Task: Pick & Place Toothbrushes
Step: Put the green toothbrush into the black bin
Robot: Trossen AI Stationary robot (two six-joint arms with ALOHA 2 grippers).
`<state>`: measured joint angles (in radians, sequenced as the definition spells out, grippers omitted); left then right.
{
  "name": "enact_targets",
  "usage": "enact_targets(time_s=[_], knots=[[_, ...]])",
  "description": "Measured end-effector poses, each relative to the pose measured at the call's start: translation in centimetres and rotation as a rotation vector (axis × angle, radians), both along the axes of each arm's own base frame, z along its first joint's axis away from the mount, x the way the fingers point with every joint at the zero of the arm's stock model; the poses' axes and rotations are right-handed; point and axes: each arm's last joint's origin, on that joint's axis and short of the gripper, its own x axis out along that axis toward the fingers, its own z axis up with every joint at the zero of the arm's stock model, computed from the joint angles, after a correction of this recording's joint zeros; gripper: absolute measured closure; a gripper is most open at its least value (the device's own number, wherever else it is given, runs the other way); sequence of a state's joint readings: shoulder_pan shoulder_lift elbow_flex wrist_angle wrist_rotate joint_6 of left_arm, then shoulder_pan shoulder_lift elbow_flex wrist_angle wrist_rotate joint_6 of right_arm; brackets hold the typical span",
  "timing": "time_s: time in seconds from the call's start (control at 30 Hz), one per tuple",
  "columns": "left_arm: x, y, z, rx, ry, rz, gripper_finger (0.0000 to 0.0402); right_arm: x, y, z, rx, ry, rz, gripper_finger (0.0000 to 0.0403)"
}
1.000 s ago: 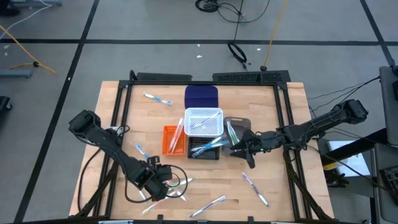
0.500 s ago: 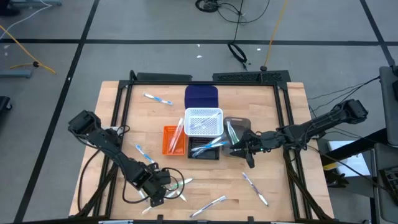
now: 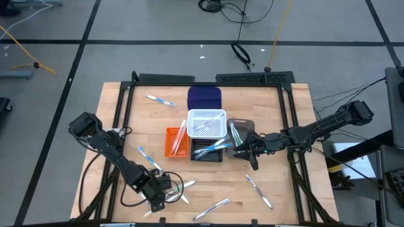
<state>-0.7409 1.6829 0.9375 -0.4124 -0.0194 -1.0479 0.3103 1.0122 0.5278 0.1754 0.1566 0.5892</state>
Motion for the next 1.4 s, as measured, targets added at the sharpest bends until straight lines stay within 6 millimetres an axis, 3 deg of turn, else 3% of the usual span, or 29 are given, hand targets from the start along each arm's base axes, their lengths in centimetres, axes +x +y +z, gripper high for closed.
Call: enact_targets(time_s=[0.17,0.47,0.53,0.97,1.4], knots=[[0.0,0.0,0.0,0.004,0.002,0.009,0.0218,0.0,0.0,0.0,0.000,0.000,0.000,0.0264],[0.0,0.0,0.0,0.005,0.001,0.008,0.0374,0.0,0.0,0.0,-0.003,0.000,0.001,0.0264],[0.0,0.0,0.0,0.004,0.002,0.012,0.0393,0.0,0.0,0.0,-0.003,-0.001,0.001,0.0264],[0.0,0.2,0.3,0.030,-0.034,0.046,0.0401,0.0,0.0,0.0,-0.003,-0.001,0.001,0.0264],[-0.6,2.1,6.4,0.206,-0.451,0.112,0.0401,0.1,0.0,0.2,0.001,-0.024,-0.007,0.0264]])
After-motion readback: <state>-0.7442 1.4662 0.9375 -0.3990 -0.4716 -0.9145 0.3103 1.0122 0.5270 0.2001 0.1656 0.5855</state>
